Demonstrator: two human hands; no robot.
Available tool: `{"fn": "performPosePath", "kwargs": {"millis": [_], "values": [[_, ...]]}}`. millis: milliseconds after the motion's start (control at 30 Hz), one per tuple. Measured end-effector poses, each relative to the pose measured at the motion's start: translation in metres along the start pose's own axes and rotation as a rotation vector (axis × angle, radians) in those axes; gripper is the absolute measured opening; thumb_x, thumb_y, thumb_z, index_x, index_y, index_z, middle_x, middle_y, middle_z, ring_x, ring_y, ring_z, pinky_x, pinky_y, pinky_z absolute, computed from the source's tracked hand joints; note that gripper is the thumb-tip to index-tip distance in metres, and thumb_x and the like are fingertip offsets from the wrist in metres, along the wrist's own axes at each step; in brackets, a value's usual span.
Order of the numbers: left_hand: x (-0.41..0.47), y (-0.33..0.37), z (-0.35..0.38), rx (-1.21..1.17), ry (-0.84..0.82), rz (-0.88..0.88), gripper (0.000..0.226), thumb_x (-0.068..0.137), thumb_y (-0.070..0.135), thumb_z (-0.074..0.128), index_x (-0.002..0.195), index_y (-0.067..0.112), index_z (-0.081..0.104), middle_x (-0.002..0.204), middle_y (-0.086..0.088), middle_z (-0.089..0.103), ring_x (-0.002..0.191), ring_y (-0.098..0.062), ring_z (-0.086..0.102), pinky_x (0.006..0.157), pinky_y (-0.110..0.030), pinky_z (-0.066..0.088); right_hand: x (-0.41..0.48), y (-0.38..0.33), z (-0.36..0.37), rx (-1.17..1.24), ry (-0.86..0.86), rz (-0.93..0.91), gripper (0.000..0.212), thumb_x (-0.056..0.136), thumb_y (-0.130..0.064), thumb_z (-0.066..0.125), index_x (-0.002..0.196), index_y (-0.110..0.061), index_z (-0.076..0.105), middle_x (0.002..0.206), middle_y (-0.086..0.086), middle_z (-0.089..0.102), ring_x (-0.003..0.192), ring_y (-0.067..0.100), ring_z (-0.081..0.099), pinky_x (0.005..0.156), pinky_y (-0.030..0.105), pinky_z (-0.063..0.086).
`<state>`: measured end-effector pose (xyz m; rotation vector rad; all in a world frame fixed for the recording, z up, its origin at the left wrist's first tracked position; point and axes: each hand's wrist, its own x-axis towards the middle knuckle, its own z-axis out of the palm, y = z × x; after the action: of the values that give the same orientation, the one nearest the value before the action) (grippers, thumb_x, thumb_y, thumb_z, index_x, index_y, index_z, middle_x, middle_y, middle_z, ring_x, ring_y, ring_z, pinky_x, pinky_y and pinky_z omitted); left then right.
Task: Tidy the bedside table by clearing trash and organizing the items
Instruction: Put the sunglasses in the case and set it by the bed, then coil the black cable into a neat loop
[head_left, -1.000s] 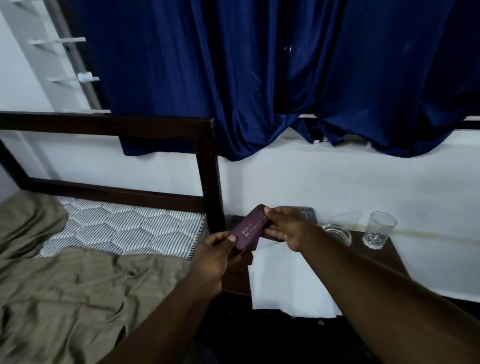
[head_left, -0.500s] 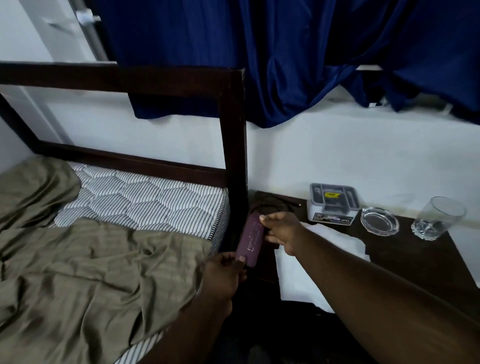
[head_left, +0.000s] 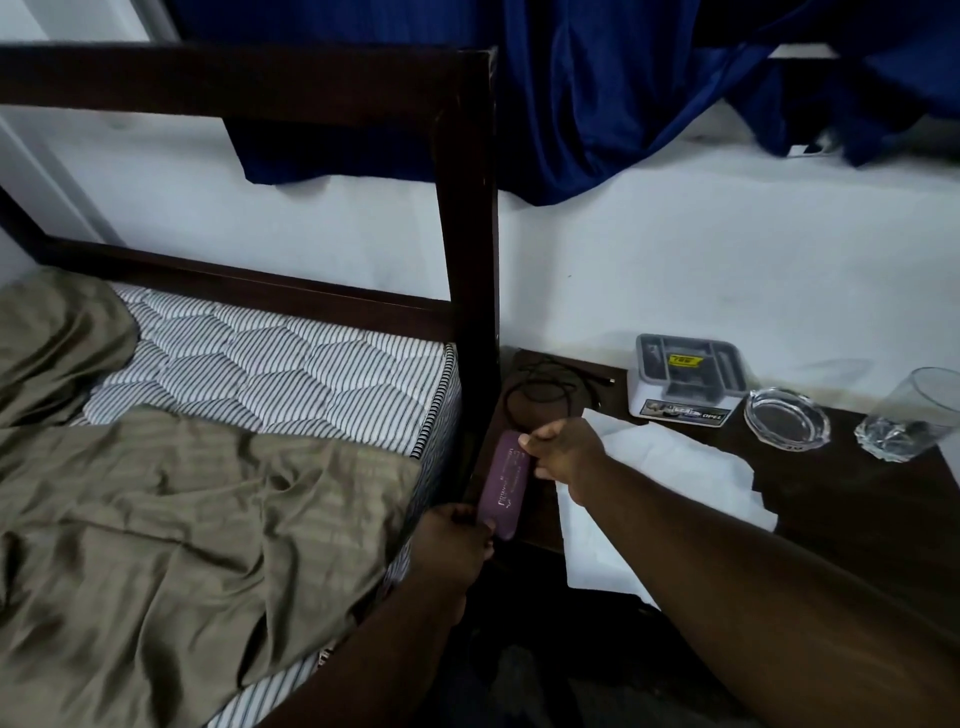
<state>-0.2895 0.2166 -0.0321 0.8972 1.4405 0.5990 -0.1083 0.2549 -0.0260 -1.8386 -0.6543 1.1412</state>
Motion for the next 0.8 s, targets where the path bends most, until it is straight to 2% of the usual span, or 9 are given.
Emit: {"fn": "performPosePath", "kwargs": {"millis": [200, 300, 367, 433, 500, 567, 667, 733, 800], "values": [[0.002, -0.002, 0.001, 0.031, 0.045, -0.003, 0.008, 0.093, -0.005, 0.066, 0.092, 0.004, 0.066, 0.071, -0.016, 0.065, 0.06, -0.022, 0.058, 0.062, -0.032, 0.053, 0.004, 0.006, 0.0, -0.135, 0.019, -0.05, 0.032, 0.084, -0.022, 0.082, 0.102, -0.001, 0.069, 0.093, 0.021, 0.076, 0.082, 0.036, 0.075, 0.088, 0.051, 0.06], [-0.002, 0.0, 0.001, 0.086, 0.057, 0.015, 0.011, 0.092, -0.001, 0.068, 0.102, 0.001, 0.068, 0.08, -0.021, 0.069, 0.068, -0.03, 0.064, 0.072, -0.044, 0.058, 0.003, 0.006, -0.004, -0.152, 0.034, -0.077, 0.029, 0.082, -0.024, 0.083, 0.097, -0.003, 0.071, 0.092, 0.019, 0.076, 0.088, 0.036, 0.075, 0.09, 0.051, 0.059], [-0.006, 0.001, -0.001, 0.233, 0.095, 0.099, 0.018, 0.09, 0.009, 0.073, 0.106, 0.003, 0.07, 0.091, -0.025, 0.074, 0.084, -0.04, 0.072, 0.08, -0.049, 0.058, 0.0, 0.003, -0.009, -0.157, 0.062, -0.1, 0.025, 0.081, -0.024, 0.084, 0.091, -0.005, 0.072, 0.091, 0.02, 0.075, 0.09, 0.038, 0.074, 0.089, 0.053, 0.059], [-0.013, 0.006, -0.005, 0.462, 0.19, 0.23, 0.024, 0.086, 0.026, 0.079, 0.103, 0.01, 0.072, 0.092, -0.013, 0.077, 0.088, -0.032, 0.072, 0.073, -0.034, 0.052, -0.003, -0.001, -0.016, -0.155, 0.074, -0.11, 0.024, 0.081, -0.022, 0.084, 0.089, -0.004, 0.071, 0.085, 0.021, 0.075, 0.084, 0.038, 0.075, 0.087, 0.054, 0.06], [-0.025, 0.017, -0.006, 0.539, 0.25, 0.355, 0.025, 0.082, 0.032, 0.081, 0.099, 0.017, 0.069, 0.087, 0.0, 0.075, 0.082, -0.019, 0.07, 0.066, -0.025, 0.044, -0.008, -0.01, -0.026, -0.144, 0.078, -0.118, 0.023, 0.081, -0.018, 0.084, 0.088, -0.002, 0.07, 0.075, 0.017, 0.072, 0.07, 0.034, 0.073, 0.082, 0.056, 0.061], [-0.035, 0.034, -0.001, 0.541, 0.236, 0.431, 0.022, 0.081, 0.029, 0.082, 0.093, 0.022, 0.065, 0.082, 0.006, 0.072, 0.079, -0.016, 0.07, 0.062, -0.024, 0.046, -0.012, -0.023, -0.038, -0.136, 0.092, -0.141, 0.021, 0.081, -0.015, 0.084, 0.086, -0.001, 0.069, 0.068, 0.012, 0.068, 0.062, 0.029, 0.069, 0.079, 0.057, 0.061], [-0.039, 0.061, 0.01, 0.545, 0.182, 0.476, 0.02, 0.084, 0.026, 0.079, 0.098, 0.02, 0.065, 0.087, 0.002, 0.073, 0.082, -0.019, 0.071, 0.073, -0.036, 0.059, -0.015, -0.044, -0.056, -0.132, 0.117, -0.177, 0.023, 0.08, -0.011, 0.083, 0.091, 0.002, 0.067, 0.067, 0.011, 0.065, 0.065, 0.035, 0.07, 0.077, 0.06, 0.06], [-0.034, 0.079, 0.019, 0.569, 0.159, 0.52, 0.019, 0.085, 0.024, 0.078, 0.095, 0.021, 0.063, 0.084, 0.005, 0.07, 0.083, -0.02, 0.069, 0.076, -0.037, 0.058, -0.013, -0.056, -0.069, -0.126, 0.133, -0.195, 0.022, 0.079, -0.009, 0.084, 0.089, -0.002, 0.066, 0.069, 0.011, 0.064, 0.07, 0.038, 0.071, 0.078, 0.061, 0.06], [-0.024, 0.094, 0.028, 0.612, 0.173, 0.557, 0.02, 0.085, 0.023, 0.078, 0.091, 0.026, 0.059, 0.077, 0.012, 0.061, 0.08, -0.017, 0.064, 0.073, -0.03, 0.05, -0.008, -0.066, -0.079, -0.144, 0.135, -0.217, 0.022, 0.078, -0.009, 0.085, 0.083, -0.009, 0.064, 0.073, 0.012, 0.064, 0.075, 0.039, 0.072, 0.08, 0.06, 0.06]]}}
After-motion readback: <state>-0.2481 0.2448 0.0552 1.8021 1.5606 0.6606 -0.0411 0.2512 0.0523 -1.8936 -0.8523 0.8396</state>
